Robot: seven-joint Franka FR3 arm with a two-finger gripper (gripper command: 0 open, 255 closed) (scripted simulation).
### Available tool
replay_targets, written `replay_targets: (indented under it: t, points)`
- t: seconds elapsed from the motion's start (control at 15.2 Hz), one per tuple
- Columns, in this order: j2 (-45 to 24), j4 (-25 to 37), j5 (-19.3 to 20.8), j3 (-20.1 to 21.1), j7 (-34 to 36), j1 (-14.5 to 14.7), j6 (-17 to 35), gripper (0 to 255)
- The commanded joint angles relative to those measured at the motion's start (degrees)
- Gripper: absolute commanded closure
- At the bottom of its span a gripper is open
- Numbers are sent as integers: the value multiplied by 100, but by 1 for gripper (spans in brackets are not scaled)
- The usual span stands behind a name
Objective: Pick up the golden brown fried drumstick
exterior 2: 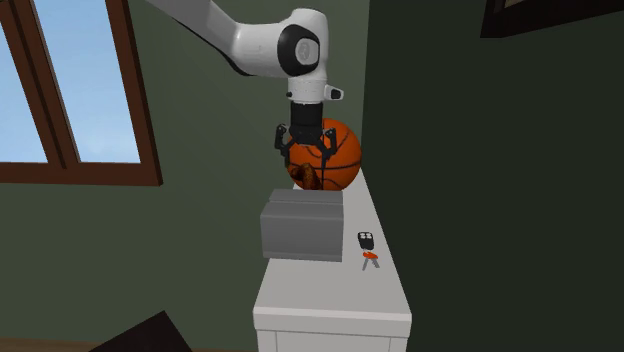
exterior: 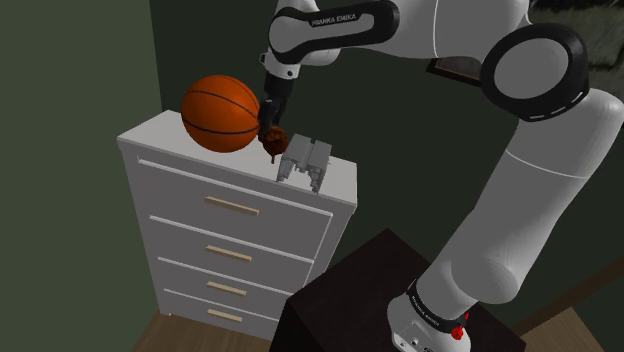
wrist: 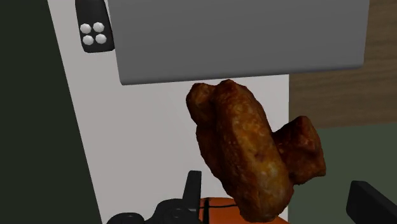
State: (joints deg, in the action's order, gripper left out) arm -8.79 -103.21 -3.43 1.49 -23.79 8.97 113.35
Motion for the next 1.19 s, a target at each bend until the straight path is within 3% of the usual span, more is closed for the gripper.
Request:
replay_targets:
  t: [0.0, 0.13, 0.2, 0.79, 1.12]
  points:
    - [-24, -88, -2, 3, -2, 4, 115, 0]
    - [-25, -86, -2, 3, -2, 4, 115, 0]
    - [-21, -94, -2, 4, 1, 6, 118, 255]
    - [-25, -86, -2, 3, -2, 4, 115, 255]
    - [52, 200, 5, 1, 18, 3, -249, 255]
